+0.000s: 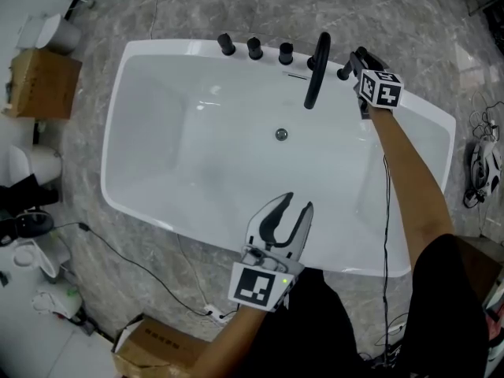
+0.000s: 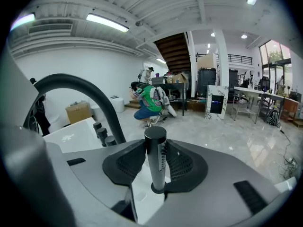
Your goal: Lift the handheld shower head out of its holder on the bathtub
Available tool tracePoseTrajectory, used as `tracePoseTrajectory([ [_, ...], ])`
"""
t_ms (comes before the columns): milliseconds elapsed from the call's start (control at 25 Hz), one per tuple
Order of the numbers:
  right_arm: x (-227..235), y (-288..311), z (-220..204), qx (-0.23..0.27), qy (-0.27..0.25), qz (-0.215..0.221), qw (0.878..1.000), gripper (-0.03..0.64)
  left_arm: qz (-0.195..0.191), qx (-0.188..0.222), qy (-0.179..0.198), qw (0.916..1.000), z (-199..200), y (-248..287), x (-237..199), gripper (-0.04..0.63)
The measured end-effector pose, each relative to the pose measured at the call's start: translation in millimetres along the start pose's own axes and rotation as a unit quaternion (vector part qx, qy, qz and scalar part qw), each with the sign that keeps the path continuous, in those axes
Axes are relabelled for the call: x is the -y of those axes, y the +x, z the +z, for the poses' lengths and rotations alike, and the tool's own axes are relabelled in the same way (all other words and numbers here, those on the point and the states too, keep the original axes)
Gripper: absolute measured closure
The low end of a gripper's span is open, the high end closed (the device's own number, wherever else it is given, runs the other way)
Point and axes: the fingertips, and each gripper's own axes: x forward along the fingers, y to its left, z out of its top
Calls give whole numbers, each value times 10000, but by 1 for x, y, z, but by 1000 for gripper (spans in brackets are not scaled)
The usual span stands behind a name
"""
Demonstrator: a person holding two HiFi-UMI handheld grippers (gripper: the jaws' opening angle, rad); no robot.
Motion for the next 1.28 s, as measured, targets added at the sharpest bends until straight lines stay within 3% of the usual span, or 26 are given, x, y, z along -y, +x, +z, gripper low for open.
tracePoseTrajectory([
  [200,-1,-4,-1,-108,161,25,9998,500,166,-32,62,9998,4,-5,-3,551],
  [320,0,-7,-2,-223,206,43,9995,500,-25,43,56,10000,13,-9,4,577],
  [720,-2,-29,38,-60,108,108,9999,500,-340,277,22,9990,32,-13,25,588],
  [920,-12,-50,69,29,-118,132,9998,492,147,313,170,9993,52,-21,18,588],
  [1280,-35,-99,123,258,-77,57,9996,491,193,592,314,9976,98,-51,34,588],
])
